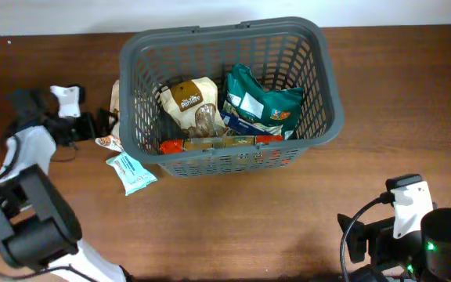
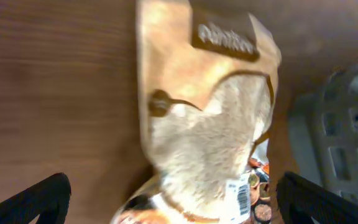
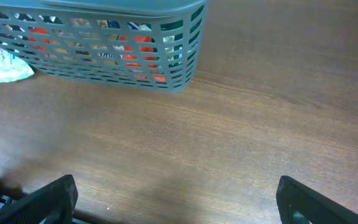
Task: Pack container
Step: 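Lower the left gripper onto the Pantree rice bag and grasp it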
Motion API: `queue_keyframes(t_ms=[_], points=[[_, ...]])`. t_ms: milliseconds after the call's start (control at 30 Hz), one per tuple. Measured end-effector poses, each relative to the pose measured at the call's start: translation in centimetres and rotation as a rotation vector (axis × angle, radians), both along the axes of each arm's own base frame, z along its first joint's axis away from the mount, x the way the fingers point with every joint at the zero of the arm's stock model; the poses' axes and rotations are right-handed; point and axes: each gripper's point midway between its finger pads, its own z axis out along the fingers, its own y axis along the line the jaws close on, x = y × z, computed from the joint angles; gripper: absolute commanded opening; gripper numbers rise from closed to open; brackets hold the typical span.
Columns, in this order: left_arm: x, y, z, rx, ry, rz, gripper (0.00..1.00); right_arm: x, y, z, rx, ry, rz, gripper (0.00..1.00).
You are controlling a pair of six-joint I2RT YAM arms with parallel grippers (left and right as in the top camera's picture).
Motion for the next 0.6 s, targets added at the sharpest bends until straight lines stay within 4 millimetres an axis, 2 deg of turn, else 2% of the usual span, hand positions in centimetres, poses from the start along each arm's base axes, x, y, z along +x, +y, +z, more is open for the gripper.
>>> queue_keyframes(t_ms=[133, 267, 300, 367, 467, 600], points=[[0.2, -1.9, -1.9, 0.001, 0.04, -0.045, 0.99, 0.0, 0.0, 0.0, 0.0, 0.0, 0.0, 0.99], [0.1, -2.4, -3.6, 0.017, 0.079, -0.056, 1.0, 0.0, 0.0, 0.0, 0.0, 0.0, 0.0, 0.99], [0.1, -2.4, -3.8, 0.023, 0.087, -0.056, 0.96, 0.0, 0.0, 0.0, 0.0, 0.0, 0.0, 0.99], [0.0, -2.3, -4.4, 0.04, 0.101, -0.052, 0.81, 0.0, 0.0, 0.0, 0.0, 0.0, 0.0, 0.99], [0.1, -2.2, -4.9, 0.069, 0.11, -0.052, 0.65, 0.0, 0.0, 0.0, 0.0, 0.0, 0.0, 0.99], [0.1, -2.4, -5.2, 0.079, 0.12, -0.053, 0.37, 0.0, 0.0, 0.0, 0.0, 0.0, 0.0, 0.99]])
